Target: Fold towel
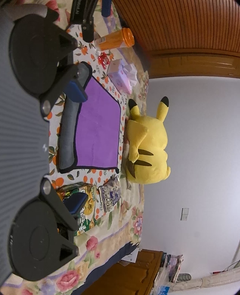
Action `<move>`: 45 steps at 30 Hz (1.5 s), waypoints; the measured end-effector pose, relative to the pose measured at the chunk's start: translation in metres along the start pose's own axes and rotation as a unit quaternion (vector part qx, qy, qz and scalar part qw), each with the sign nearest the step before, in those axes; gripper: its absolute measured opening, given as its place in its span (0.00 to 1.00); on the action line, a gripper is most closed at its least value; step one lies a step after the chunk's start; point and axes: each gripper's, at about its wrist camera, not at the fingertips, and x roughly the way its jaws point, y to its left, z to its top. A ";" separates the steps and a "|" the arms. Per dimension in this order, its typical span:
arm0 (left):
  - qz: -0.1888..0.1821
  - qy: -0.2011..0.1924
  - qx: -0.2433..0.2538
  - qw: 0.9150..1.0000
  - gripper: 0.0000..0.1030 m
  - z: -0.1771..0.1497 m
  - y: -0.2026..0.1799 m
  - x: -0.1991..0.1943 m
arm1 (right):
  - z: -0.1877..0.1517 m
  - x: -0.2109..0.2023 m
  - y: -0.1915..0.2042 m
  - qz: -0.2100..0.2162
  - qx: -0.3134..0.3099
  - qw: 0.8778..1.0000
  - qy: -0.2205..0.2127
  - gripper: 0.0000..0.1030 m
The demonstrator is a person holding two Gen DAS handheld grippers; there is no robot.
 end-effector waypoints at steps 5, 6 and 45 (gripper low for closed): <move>-0.003 0.006 0.003 1.000 1.00 0.003 0.000 0.012 | 0.001 0.010 0.000 0.003 -0.001 1.000 0.010 1.00; -0.004 0.007 0.004 1.000 1.00 0.004 0.001 0.014 | 0.001 0.012 0.000 0.004 -0.001 1.000 0.012 1.00; -0.037 0.075 0.015 0.996 1.00 0.014 0.026 0.124 | 0.010 0.103 -0.012 0.038 -0.010 0.996 0.079 1.00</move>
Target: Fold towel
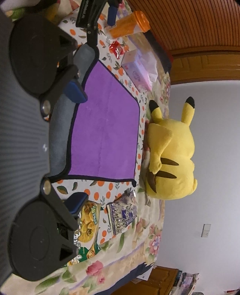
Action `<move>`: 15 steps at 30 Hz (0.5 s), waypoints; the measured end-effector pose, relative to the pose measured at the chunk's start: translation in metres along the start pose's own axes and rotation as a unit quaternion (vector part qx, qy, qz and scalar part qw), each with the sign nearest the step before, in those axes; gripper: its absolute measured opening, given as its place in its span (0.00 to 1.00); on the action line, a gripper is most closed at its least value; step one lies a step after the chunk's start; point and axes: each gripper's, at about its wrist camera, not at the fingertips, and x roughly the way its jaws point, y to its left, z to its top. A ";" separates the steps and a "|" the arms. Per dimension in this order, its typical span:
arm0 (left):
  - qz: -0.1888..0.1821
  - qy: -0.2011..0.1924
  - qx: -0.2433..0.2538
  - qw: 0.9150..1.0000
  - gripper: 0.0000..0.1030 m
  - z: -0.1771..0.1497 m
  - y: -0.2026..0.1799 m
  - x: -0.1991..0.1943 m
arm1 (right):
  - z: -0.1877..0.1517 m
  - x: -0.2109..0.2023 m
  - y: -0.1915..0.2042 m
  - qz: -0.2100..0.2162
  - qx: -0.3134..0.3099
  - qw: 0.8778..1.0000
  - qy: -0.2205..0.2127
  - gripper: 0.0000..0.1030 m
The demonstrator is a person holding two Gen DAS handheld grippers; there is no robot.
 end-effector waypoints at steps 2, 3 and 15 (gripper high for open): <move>-0.004 0.006 0.001 1.000 0.99 0.001 0.002 0.006 | 0.000 0.005 -0.001 0.001 -0.001 1.000 0.006 0.99; -0.007 0.009 0.000 1.000 0.98 0.002 0.003 0.010 | 0.000 0.007 -0.002 0.001 -0.002 1.000 0.009 0.99; -0.038 0.038 -0.015 0.998 0.67 0.003 0.012 0.036 | -0.004 0.033 -0.013 0.005 0.010 0.998 0.057 0.84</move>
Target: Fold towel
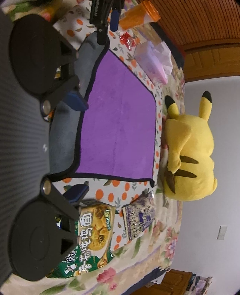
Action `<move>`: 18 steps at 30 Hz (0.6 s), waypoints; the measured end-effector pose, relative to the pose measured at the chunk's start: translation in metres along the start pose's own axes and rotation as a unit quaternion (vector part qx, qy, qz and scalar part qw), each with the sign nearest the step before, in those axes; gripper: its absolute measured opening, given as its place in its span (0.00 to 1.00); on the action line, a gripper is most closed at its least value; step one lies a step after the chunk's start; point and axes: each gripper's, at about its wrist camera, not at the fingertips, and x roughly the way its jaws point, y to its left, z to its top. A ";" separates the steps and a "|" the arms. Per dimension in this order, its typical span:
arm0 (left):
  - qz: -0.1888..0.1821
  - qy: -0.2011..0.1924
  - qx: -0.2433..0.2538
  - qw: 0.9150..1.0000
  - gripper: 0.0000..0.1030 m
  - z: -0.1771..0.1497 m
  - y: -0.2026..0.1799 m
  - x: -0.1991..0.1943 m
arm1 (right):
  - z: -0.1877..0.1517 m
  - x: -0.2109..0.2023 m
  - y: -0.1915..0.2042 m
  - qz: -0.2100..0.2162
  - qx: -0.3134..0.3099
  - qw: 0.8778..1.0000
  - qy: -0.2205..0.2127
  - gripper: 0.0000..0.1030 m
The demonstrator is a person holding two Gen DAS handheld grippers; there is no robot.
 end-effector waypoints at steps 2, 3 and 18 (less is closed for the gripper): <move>-0.001 0.005 0.000 1.000 0.62 -0.001 0.000 0.003 | 0.000 0.004 -0.004 0.001 0.005 1.000 0.012 0.83; -0.002 0.009 0.000 1.000 0.60 -0.001 0.001 0.004 | -0.001 0.006 -0.006 0.002 0.008 1.000 0.018 0.83; -0.025 0.049 -0.012 0.998 0.32 -0.007 0.004 0.012 | -0.009 0.024 -0.016 0.040 0.031 0.995 0.083 0.72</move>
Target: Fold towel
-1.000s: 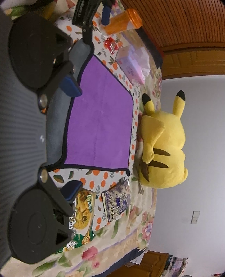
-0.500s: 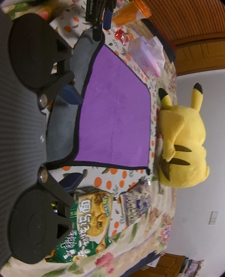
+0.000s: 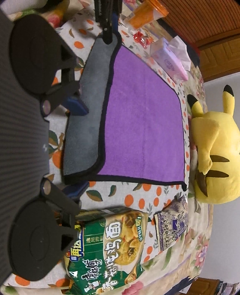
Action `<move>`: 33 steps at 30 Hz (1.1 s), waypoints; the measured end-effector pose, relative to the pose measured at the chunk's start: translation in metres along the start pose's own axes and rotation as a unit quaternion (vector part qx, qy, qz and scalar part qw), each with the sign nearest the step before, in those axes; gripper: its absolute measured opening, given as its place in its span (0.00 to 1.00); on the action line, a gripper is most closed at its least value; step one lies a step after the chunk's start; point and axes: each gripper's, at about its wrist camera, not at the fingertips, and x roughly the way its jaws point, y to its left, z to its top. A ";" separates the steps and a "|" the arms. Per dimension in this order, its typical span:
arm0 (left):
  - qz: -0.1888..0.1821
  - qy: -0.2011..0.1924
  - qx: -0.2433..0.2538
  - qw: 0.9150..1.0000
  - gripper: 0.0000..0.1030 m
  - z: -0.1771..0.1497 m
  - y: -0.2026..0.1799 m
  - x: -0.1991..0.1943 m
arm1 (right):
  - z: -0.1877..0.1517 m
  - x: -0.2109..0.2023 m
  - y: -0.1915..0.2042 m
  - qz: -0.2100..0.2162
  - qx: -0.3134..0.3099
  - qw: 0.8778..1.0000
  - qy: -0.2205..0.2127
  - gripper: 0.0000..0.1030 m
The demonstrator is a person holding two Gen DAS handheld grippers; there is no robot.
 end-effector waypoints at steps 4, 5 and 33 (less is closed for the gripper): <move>-0.009 0.001 0.000 1.000 0.23 0.000 -0.002 0.000 | 0.001 0.000 -0.003 0.004 0.001 1.000 0.000 0.64; -0.011 0.002 -0.001 1.000 0.21 0.000 -0.002 0.000 | 0.001 0.000 -0.003 0.003 -0.001 1.000 0.000 0.60; -0.019 -0.095 0.006 0.995 0.06 0.014 -0.009 -0.038 | 0.013 -0.015 -0.003 -0.018 -0.050 0.996 -0.074 0.05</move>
